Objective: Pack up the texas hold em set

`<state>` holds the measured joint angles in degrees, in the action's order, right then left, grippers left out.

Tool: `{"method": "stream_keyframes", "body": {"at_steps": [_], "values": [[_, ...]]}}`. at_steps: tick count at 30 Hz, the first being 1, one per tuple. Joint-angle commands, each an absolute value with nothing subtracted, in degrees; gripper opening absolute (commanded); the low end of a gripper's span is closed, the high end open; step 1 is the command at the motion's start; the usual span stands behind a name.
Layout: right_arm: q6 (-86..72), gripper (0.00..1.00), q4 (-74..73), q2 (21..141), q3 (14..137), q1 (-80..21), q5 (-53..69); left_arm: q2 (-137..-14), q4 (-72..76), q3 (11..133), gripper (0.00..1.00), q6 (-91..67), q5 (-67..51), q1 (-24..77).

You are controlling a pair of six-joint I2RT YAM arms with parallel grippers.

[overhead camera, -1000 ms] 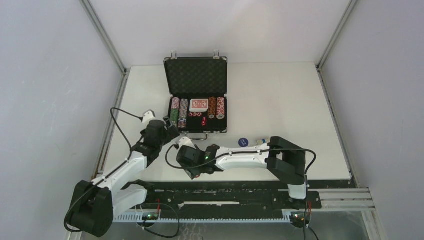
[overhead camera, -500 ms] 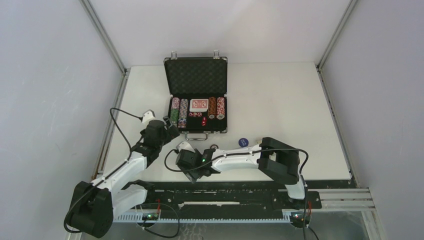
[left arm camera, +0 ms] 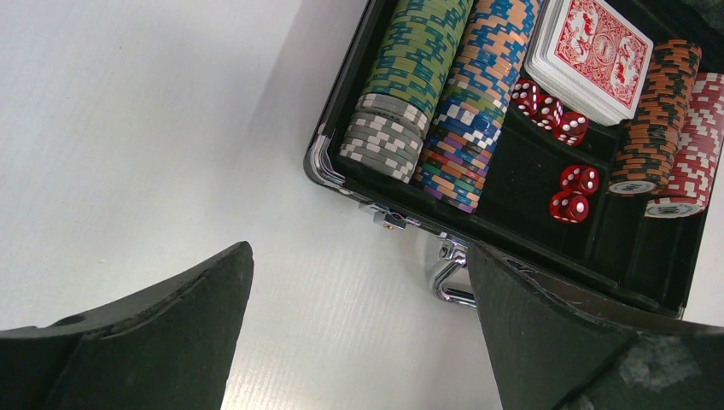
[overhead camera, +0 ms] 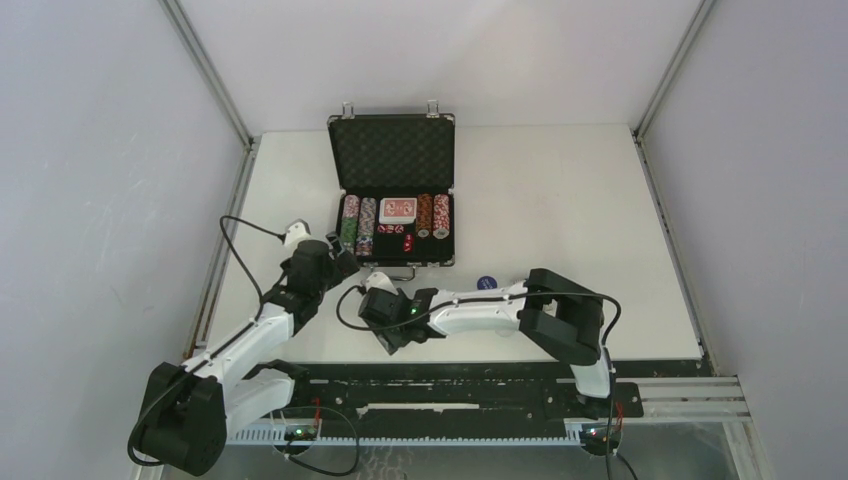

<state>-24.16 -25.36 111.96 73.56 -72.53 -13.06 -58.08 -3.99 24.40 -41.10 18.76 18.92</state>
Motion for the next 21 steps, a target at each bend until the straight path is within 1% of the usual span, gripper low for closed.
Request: {"method": "stream_keyframes", "body": {"at_steps": [1,12,15,18,21], "values": [[-25.66,0.64,-26.58,110.95,71.66,-71.08,-13.68,-58.08,-2.46,26.65,0.99,-41.16,18.53,18.49],[-25.28,0.61,-28.21,111.46,73.11,-71.94,-14.03,-58.07,-2.46,26.81,0.99,-41.06,18.37,18.52],[-25.4,0.63,-28.3,111.46,73.29,-72.45,-13.9,-58.06,-2.42,26.75,0.99,-41.11,18.34,18.54],[-25.53,0.67,-28.05,111.45,73.25,-73.0,-13.81,-58.21,-2.29,26.76,0.99,-41.15,17.98,18.53],[-25.58,0.68,-27.86,111.23,73.28,-73.45,-13.46,-58.33,-2.29,26.76,0.99,-41.15,17.84,18.54]]}}
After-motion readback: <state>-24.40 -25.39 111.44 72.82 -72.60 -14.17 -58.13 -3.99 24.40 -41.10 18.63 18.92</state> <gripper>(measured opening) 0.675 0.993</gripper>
